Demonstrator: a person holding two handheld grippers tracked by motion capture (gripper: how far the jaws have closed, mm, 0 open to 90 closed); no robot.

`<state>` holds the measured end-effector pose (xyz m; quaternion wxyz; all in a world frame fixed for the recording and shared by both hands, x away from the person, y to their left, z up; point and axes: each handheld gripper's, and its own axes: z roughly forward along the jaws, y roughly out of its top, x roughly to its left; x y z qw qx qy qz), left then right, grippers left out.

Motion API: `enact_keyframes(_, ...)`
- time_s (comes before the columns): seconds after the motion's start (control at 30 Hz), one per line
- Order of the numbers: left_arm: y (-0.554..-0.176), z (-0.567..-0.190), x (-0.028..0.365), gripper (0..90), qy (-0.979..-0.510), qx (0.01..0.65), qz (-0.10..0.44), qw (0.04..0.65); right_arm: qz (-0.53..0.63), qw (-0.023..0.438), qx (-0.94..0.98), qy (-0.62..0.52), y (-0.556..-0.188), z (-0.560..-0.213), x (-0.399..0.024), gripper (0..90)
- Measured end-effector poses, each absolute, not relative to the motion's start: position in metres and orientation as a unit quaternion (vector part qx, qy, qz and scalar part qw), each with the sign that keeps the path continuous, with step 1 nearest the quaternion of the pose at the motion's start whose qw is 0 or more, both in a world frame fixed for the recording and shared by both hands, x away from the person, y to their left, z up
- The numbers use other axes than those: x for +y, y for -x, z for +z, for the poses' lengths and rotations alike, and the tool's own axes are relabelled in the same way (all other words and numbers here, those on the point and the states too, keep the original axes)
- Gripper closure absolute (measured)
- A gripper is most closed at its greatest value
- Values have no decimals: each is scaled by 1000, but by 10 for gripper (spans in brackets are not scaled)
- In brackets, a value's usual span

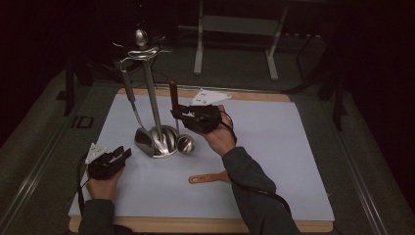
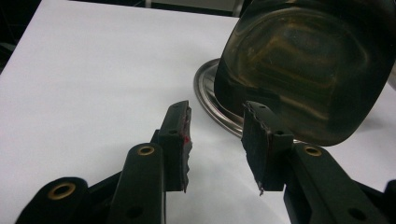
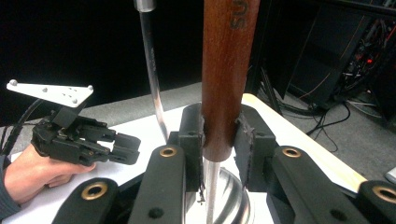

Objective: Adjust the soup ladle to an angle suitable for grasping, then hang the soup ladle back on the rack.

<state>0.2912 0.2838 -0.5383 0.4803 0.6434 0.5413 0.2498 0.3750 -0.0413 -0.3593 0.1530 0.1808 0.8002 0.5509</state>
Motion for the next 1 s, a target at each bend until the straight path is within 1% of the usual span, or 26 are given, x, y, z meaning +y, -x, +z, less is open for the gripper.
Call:
enact_keyframes(0.43,-291,-538,284,621,-643,542,250,480,559,156,795,-179,-371,-352,-37,738)
enact_keyframes(1.0,-291,-538,284,621,-642,543,249,481,567,163,792,-160,-365,-328,-23,738)
